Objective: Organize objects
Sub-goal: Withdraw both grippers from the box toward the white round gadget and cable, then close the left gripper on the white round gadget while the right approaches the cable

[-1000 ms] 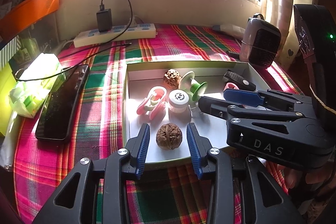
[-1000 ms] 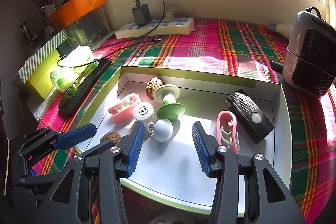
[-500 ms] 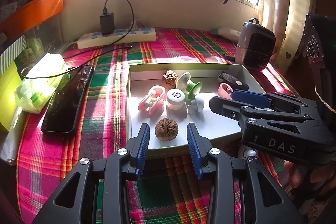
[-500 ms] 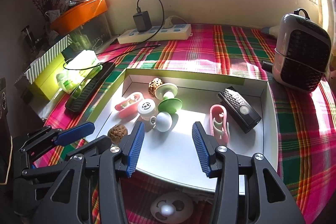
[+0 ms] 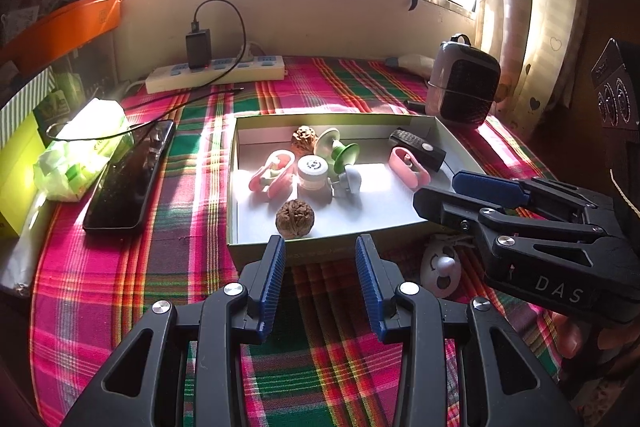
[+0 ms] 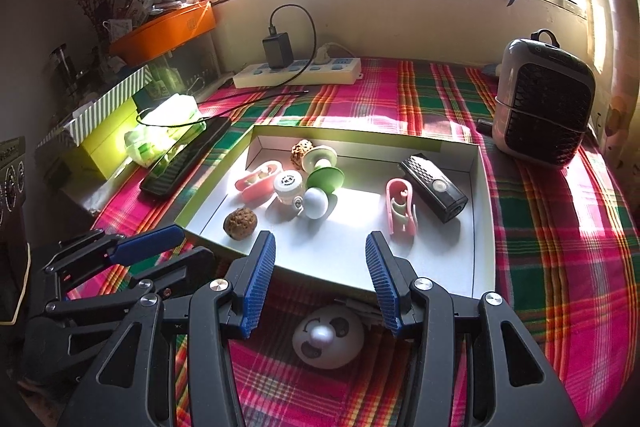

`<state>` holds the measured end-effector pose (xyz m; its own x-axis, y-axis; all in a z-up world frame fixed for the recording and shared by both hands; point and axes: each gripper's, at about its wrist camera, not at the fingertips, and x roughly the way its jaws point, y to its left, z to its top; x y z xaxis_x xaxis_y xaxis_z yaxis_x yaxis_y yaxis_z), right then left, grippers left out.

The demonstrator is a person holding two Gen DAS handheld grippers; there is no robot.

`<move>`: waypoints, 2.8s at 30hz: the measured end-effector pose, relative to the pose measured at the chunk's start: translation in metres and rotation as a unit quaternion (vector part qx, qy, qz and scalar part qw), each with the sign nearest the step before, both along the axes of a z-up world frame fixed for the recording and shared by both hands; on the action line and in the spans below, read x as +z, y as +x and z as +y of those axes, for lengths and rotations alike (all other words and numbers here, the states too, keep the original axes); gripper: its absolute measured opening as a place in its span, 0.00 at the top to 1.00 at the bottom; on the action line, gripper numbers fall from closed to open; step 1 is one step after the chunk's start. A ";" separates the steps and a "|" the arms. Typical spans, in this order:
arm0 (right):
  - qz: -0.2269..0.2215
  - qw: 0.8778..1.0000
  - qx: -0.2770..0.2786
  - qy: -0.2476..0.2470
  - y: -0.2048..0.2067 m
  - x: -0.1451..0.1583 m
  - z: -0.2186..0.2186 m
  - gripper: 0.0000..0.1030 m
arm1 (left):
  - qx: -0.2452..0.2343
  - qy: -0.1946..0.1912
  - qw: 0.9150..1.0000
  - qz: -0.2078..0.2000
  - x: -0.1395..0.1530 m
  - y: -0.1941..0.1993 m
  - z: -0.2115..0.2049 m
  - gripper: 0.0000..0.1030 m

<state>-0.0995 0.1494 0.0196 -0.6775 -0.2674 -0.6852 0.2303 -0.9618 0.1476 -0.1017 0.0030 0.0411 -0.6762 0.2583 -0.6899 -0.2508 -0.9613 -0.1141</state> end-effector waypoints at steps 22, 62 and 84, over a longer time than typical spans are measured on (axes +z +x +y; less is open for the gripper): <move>0.000 0.999 -0.040 0.006 0.051 -0.015 0.036 0.53 | -0.053 0.025 0.998 -0.031 -0.016 0.030 0.053 0.66; -0.019 0.997 -0.077 -0.003 0.056 -0.029 0.072 0.53 | -0.084 0.051 0.993 -0.071 -0.033 -0.002 0.089 0.69; -0.051 0.998 -0.016 0.030 0.022 -0.042 0.046 0.53 | -0.034 0.065 0.995 -0.067 -0.034 0.002 0.041 0.73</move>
<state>-0.0771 0.1954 -0.0219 -0.6113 -0.2036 -0.7647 0.1870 -0.9761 0.1103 -0.1000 0.0444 0.0070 -0.5582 0.3926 -0.7310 -0.2888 -0.9178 -0.2724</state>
